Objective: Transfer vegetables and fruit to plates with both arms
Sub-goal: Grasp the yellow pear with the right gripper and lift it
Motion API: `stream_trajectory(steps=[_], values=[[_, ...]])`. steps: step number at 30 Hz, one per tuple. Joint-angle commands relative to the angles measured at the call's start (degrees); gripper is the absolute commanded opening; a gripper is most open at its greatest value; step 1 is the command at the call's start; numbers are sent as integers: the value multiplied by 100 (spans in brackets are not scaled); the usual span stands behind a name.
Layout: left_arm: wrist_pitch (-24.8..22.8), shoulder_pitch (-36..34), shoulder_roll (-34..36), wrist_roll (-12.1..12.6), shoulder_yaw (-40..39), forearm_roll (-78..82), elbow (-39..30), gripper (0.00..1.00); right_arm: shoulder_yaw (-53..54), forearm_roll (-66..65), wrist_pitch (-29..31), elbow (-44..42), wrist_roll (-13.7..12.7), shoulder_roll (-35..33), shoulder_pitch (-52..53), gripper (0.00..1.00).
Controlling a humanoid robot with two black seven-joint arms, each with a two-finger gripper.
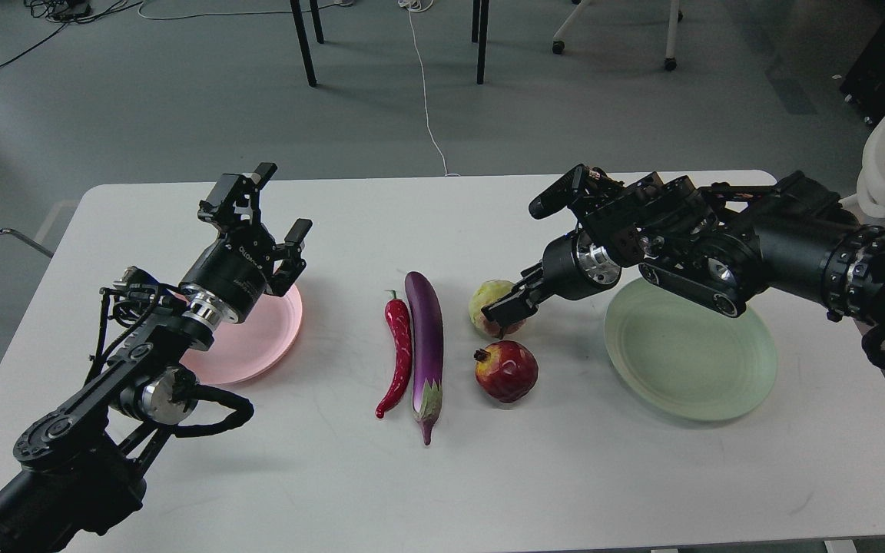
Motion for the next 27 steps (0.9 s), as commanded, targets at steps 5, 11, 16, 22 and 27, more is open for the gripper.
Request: stream_trajectory(steps=[5, 11, 16, 22, 27], values=[[15, 25, -23, -8, -8, 0, -24, 98, -6, 1, -41, -260, 0, 158, -188, 96], [23, 34, -15, -8, -8, 0, -59, 98, -32, 1, -305, -251, 0, 193, -206, 82], [15, 34, -15, -8, -8, 0, -59, 98, -208, 9, -332, -242, 0, 193, -153, 63], [15, 34, -24, -8, -8, 0, -59, 98, -217, 18, -332, -129, 0, 97, -74, 54], [15, 25, -24, -8, -8, 0, -68, 98, -208, 9, -340, 407, 0, -465, 471, 55]])
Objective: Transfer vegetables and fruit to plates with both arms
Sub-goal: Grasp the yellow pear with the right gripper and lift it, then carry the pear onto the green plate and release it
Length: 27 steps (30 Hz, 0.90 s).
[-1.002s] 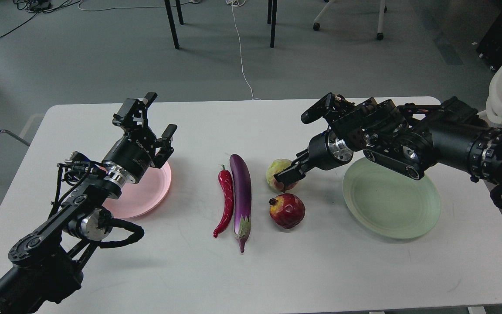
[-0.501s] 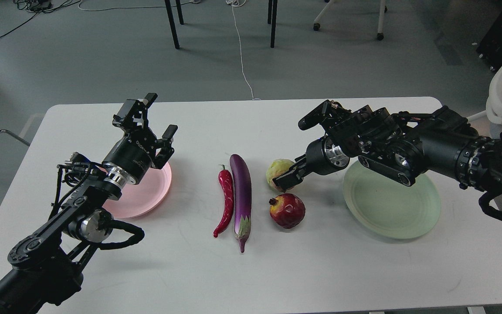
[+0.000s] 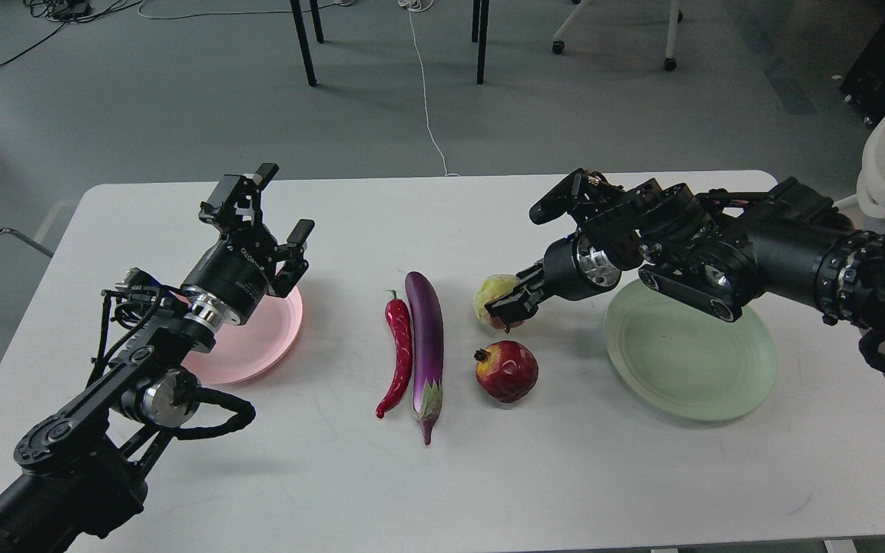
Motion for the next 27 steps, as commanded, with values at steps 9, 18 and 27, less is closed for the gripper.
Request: stream_trajectory(steps=[9, 18, 27], values=[[0, -8, 0, 9, 0, 8, -44, 98, 12, -553, -4, 1147, 0, -2073, 701, 55], [0, -8, -35, 9, 9, 8, -53, 98, 3, -1266, -373, 1261, 0, -3059, 104, 55], [9, -17, -52, 9, 0, 8, -53, 98, 3, -1283, -382, 1235, 0, -3033, -142, 58]])
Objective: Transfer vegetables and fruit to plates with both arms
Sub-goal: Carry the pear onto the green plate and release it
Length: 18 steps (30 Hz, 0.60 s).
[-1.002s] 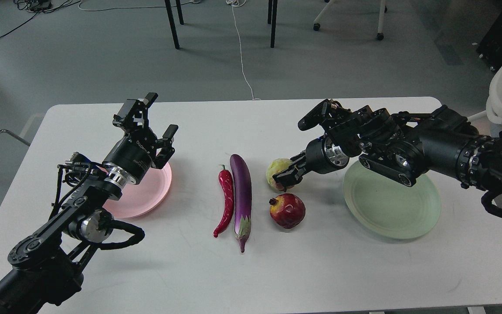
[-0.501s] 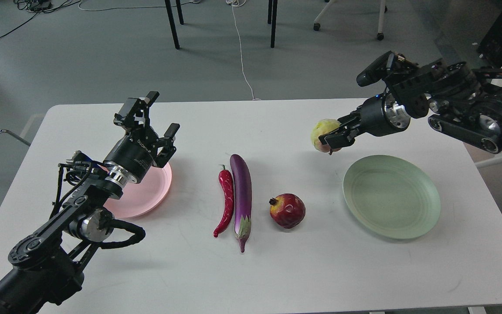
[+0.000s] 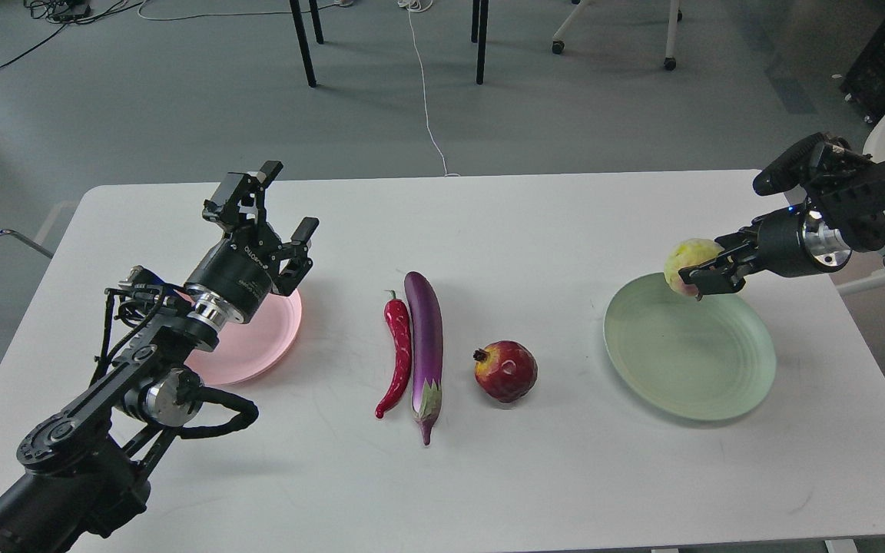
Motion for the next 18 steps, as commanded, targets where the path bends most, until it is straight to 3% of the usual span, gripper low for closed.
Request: stream_trajectory(steps=[1, 8, 12, 18], values=[[7, -6, -21, 0, -6, 0, -1, 98, 0, -2, 1, -43, 0, 50, -123, 60], [42, -6, 5, 0, 3, 0, -1, 98, 0, -2, -25, -52, 0, 15, -264, 77], [42, -15, -4, 9, 3, 0, -36, 98, 35, -2, -34, -52, 0, 6, -273, 94], [51, 3, 14, 9, 3, 8, -107, 98, 166, 7, -34, -8, 0, -55, -194, 97]])
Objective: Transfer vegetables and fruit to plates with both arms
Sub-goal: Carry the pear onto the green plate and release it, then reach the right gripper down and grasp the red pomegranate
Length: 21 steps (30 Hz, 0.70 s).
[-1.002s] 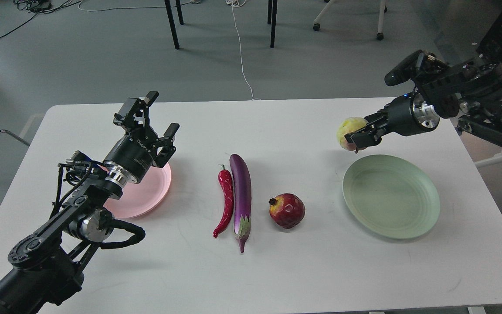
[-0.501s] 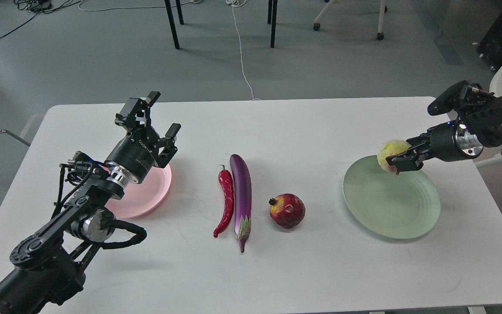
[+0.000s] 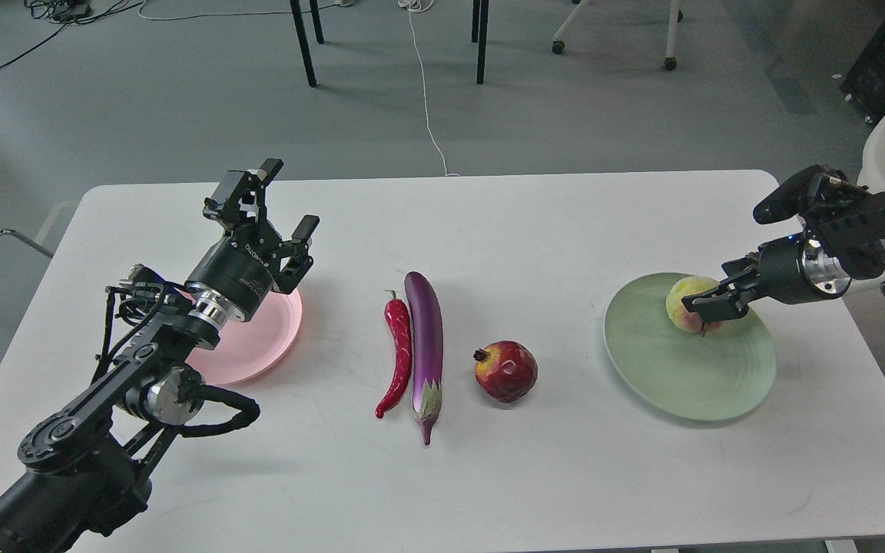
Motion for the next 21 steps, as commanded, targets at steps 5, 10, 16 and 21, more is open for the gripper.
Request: stream_trajectory(steps=[5, 10, 16, 21], values=[[3, 24, 31, -8, 0, 4, -26, 98, 586, 43, 27, 570, -1, -312, 325, 98], [3, 51, 22, 1, 0, 4, -35, 98, 675, 78, 27, 1186, -1, -321, 738, 98], [3, 68, -13, 1, 8, 4, -35, 98, 675, 87, 27, 1934, -1, 74, 862, 98], [3, 68, 13, 1, 17, 13, -35, 98, 622, 96, 71, 2128, -1, 688, 862, 98]])
